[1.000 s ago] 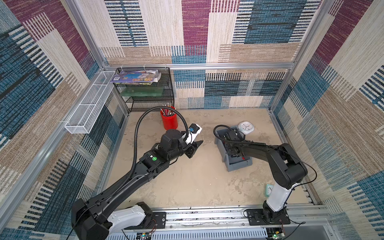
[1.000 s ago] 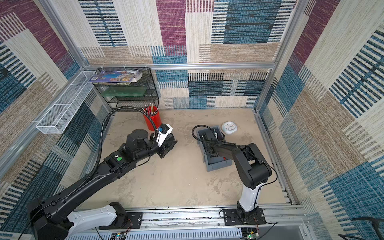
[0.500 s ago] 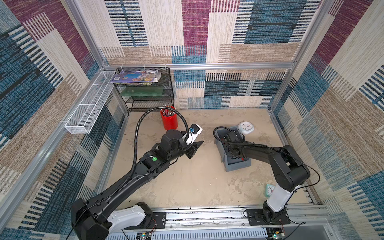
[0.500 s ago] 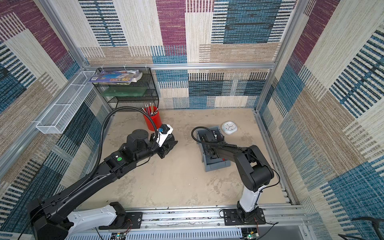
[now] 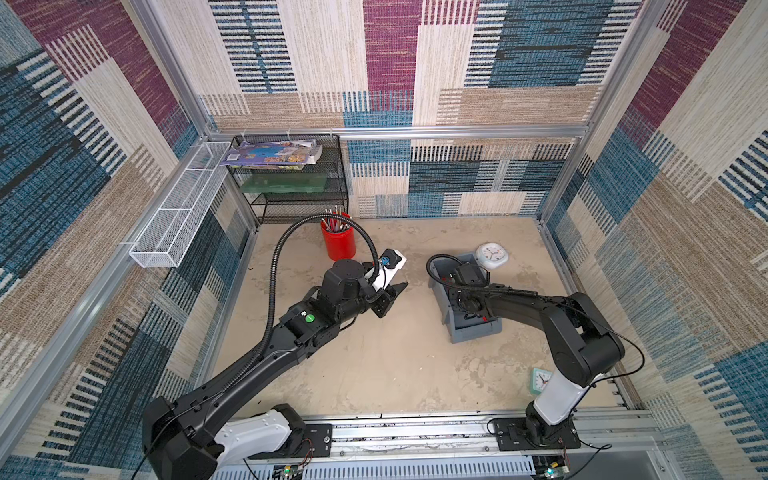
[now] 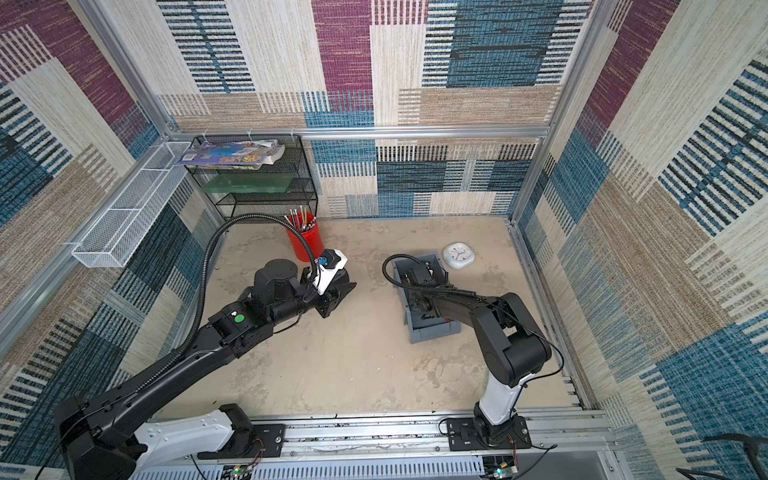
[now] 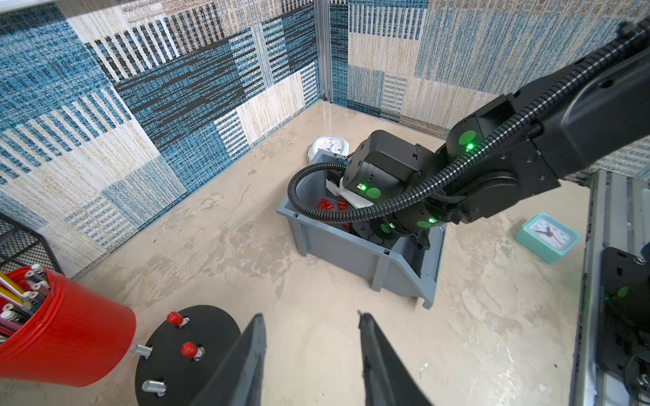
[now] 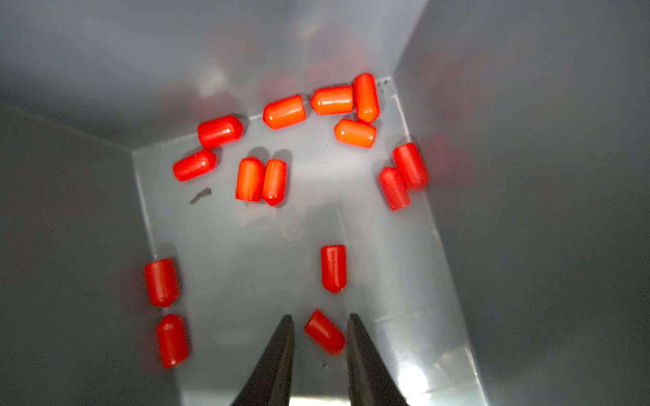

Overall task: Cover the protruding screws with screw protection sleeves
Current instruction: Pick up the screw protection sleeve from the storage box.

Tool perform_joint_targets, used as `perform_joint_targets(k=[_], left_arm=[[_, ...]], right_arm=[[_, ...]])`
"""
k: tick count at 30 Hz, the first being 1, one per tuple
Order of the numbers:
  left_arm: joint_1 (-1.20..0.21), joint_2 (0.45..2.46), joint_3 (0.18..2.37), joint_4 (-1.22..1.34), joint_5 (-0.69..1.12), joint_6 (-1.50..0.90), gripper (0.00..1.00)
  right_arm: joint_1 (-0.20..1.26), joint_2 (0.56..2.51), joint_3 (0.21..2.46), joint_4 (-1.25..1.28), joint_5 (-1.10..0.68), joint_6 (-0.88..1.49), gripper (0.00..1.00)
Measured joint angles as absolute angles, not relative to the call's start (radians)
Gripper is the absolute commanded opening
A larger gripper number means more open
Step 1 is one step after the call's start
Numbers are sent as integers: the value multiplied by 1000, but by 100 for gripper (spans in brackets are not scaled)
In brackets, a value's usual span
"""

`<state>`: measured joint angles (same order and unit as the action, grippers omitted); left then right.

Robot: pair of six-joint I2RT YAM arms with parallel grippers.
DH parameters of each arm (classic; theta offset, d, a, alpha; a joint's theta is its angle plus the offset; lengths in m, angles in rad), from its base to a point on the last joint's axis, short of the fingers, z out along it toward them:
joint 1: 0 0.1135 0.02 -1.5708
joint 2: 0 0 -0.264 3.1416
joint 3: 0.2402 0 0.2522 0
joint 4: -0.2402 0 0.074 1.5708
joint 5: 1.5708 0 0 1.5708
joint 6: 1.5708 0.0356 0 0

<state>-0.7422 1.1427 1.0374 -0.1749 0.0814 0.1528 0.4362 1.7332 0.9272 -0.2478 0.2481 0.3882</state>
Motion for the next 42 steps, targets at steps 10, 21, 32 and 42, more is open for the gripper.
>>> perform_joint_targets(k=[10, 21, 32, 42], left_arm=[[-744, 1144, 1037, -175, 81, 156, 43], [-746, 1143, 1038, -176, 78, 157, 43], [-746, 1205, 1253, -307, 29, 98, 43], [-746, 1334, 1603, -623, 245, -99, 44]], right_arm=[[439, 1735, 914, -224, 244, 365, 19], [448, 1682, 888, -245, 253, 356, 5], [506, 1333, 822, -239, 213, 278, 7], [576, 833, 637, -47, -86, 82, 10]])
